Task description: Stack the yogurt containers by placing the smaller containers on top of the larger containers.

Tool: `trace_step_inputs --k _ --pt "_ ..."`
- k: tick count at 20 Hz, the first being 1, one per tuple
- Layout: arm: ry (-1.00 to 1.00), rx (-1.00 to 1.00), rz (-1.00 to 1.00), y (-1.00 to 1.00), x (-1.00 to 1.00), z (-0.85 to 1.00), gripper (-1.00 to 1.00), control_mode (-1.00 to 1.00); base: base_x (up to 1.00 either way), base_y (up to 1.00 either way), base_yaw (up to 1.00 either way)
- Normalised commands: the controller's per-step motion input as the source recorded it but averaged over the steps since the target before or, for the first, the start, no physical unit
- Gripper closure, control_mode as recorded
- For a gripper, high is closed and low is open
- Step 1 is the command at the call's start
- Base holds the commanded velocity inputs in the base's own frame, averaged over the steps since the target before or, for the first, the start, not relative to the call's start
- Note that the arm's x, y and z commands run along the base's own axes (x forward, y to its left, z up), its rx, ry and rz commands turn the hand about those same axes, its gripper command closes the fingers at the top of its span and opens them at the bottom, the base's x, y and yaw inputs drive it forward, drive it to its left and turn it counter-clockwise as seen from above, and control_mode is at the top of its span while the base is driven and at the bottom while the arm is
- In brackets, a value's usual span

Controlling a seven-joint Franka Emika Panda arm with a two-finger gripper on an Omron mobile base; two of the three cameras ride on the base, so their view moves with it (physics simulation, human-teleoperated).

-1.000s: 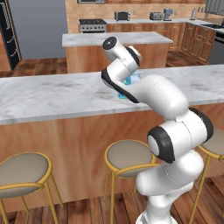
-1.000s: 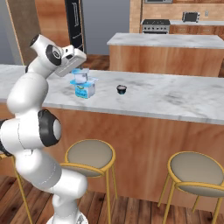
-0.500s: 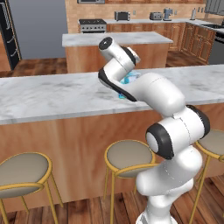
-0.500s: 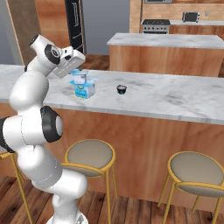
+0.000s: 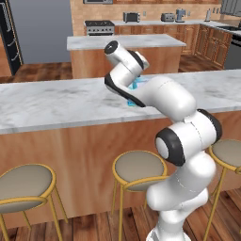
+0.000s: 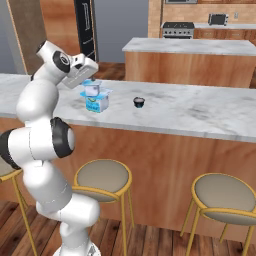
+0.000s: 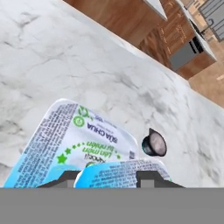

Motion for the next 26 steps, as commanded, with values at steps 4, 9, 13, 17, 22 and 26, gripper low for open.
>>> trace_step_inputs --k 4,9,13,17,22,26 --pt "0.00 0.00 -0.04 0.00 0.16 0.00 1.00 -1.00 0.00 0.00 0.00" --pt "0.00 0.00 -0.04 0.00 0.15 0.00 1.00 -1.00 0.00 0.00 0.00" --pt "-0.02 0.00 -0.04 0.00 0.09 -0.07 1.00 -1.00 0.00 0.00 0.00" --pt "-0.06 0.00 -0.03 0.00 0.07 -0.17 1.00 -1.00 0.00 0.00 0.00" --pt "-0.06 0.00 -0.03 0.00 0.10 -0.15 1.00 -1.00 0.00 0.00 0.00" --pt "-0.04 0.00 -0.03 0.00 0.12 -0.10 1.00 -1.00 0.00 0.00 0.00"
